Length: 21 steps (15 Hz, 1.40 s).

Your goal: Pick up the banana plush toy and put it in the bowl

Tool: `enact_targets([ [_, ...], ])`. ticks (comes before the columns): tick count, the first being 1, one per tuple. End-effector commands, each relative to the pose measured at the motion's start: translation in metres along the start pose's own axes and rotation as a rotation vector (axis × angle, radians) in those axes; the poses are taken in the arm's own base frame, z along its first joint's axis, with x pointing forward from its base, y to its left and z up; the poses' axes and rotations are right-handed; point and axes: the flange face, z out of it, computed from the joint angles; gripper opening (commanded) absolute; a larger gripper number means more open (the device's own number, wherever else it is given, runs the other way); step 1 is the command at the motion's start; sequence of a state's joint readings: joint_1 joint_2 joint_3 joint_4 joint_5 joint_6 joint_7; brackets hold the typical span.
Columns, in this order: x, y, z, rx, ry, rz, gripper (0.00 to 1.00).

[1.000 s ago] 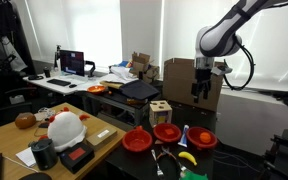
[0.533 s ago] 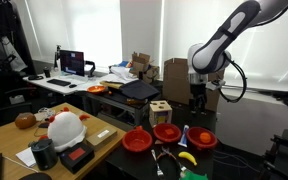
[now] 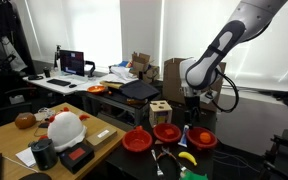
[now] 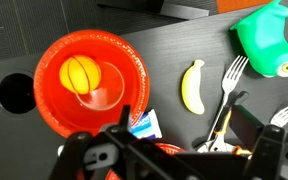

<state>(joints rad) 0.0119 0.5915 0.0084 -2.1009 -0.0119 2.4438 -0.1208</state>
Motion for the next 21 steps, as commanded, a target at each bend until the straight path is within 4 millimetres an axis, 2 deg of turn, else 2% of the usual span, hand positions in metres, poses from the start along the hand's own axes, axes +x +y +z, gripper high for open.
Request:
enact_targets([
  [1,0.01,-0.01,0.013,0.005,-0.013,-0.041,1.0],
  [4,0.004,-0.02,0.027,0.045,-0.066,-0.108,1.0],
  [6,-0.009,-0.02,0.024,0.039,-0.108,-0.172,1.0],
  [7,0.0,-0.023,0.032,0.034,-0.077,-0.125,1.0],
  [21,-0.002,-0.021,0.034,0.038,-0.097,-0.152,1.0],
])
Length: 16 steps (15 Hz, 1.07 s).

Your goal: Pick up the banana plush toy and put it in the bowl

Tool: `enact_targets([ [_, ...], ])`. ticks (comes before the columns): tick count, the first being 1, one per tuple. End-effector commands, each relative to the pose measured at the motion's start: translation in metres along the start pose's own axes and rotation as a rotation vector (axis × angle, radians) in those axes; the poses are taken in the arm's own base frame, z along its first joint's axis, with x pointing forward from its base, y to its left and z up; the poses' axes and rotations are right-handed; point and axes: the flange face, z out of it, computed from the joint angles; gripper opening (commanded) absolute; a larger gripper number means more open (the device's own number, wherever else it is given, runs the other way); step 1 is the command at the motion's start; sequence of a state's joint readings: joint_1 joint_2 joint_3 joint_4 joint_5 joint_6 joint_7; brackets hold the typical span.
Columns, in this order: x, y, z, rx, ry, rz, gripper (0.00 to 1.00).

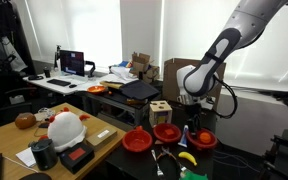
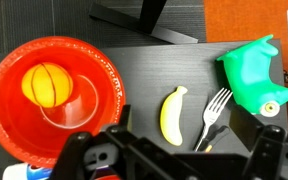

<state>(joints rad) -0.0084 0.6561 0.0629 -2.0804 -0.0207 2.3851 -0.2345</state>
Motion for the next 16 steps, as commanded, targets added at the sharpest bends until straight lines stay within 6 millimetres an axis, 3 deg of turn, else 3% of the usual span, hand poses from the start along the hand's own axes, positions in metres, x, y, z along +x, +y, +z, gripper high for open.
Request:
enact_targets([
  [1,0.001,0.0,0.0,0.0,-0.001,0.0,1.0],
  [4,0.0,0.0,0.0,0.0,-0.001,0.0,1.0],
  [7,0.014,0.002,0.009,0.008,0.018,0.052,1.0],
  [12,0.045,0.005,0.036,0.041,0.11,0.201,1.0],
  [16,0.054,0.005,0.067,0.098,0.105,0.284,1.0],
])
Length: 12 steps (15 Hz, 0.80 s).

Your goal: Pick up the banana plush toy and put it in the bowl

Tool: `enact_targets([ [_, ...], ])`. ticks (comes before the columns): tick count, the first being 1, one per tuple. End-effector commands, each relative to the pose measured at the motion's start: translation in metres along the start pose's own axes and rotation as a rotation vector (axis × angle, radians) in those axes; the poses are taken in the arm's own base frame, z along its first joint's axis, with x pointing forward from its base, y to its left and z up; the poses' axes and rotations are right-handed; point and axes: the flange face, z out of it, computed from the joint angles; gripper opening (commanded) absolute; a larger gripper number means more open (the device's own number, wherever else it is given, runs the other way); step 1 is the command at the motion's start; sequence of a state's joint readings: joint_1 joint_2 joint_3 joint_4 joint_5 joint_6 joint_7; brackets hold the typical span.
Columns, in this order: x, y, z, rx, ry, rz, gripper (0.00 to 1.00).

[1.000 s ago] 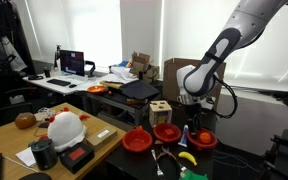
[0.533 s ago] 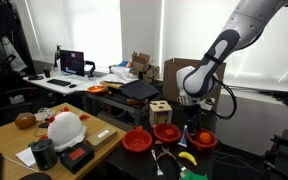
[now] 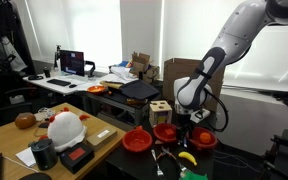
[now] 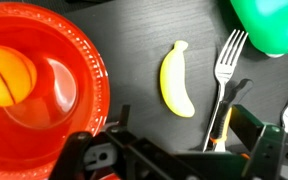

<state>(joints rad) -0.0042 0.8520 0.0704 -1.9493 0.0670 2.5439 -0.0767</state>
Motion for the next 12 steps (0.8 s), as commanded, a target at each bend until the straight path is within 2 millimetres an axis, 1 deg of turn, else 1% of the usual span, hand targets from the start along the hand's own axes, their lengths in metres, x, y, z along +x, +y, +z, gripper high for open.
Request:
enact_targets([
  [1,0.006,-0.003,0.025,0.061,-0.01,0.072,1.0],
  [4,0.007,-0.013,0.046,0.106,-0.029,0.078,1.0],
  [6,0.008,-0.015,0.058,0.115,-0.037,0.094,1.0],
  [12,0.001,-0.004,0.082,0.055,-0.046,0.168,1.0],
])
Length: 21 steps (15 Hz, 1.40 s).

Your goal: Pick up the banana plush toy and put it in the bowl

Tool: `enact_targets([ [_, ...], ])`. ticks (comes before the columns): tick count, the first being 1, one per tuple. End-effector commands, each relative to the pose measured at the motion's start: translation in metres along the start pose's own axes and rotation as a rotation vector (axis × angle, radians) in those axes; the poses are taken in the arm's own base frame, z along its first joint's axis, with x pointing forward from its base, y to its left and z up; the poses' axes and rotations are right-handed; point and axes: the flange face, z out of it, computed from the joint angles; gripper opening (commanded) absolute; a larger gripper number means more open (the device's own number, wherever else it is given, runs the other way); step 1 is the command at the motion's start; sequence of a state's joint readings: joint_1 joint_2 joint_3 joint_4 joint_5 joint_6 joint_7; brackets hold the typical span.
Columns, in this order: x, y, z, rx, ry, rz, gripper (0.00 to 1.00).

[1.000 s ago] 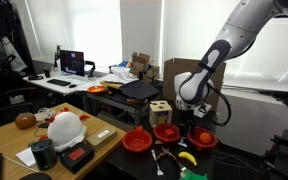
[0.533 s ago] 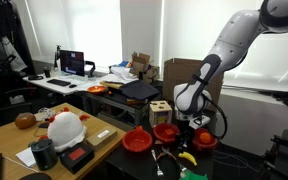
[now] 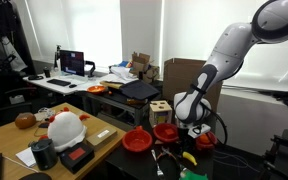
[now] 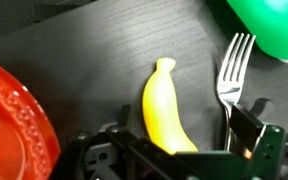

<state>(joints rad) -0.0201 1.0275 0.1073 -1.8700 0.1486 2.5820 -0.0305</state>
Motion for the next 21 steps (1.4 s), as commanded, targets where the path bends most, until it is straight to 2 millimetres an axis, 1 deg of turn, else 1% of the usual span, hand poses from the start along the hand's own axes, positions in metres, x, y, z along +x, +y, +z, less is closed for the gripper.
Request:
enact_targets([
  [1,0.002,0.004,0.009,-0.027,0.01,0.062,1.0],
  [3,0.001,0.004,0.013,-0.032,0.009,0.079,1.0],
  [4,0.002,0.003,0.013,-0.027,0.015,0.078,0.75],
  [5,0.003,0.002,0.013,-0.029,0.018,0.083,0.72],
  [6,0.004,0.002,0.013,-0.027,0.018,0.085,0.66],
  [7,0.005,0.003,0.013,-0.026,0.019,0.087,0.57],
  [9,0.006,0.002,0.012,-0.025,0.02,0.083,0.43],
  [10,0.007,-0.001,0.011,-0.022,0.02,0.078,0.35],
  [12,0.008,-0.006,0.009,-0.024,0.023,0.065,0.22],
  [13,0.008,-0.009,0.008,-0.025,0.025,0.059,0.13],
  [14,0.008,-0.01,0.007,-0.029,0.025,0.054,0.08],
  [17,0.005,-0.007,0.001,-0.053,0.032,0.057,0.08],
  [21,-0.004,0.006,-0.018,-0.093,0.07,0.041,0.08],
])
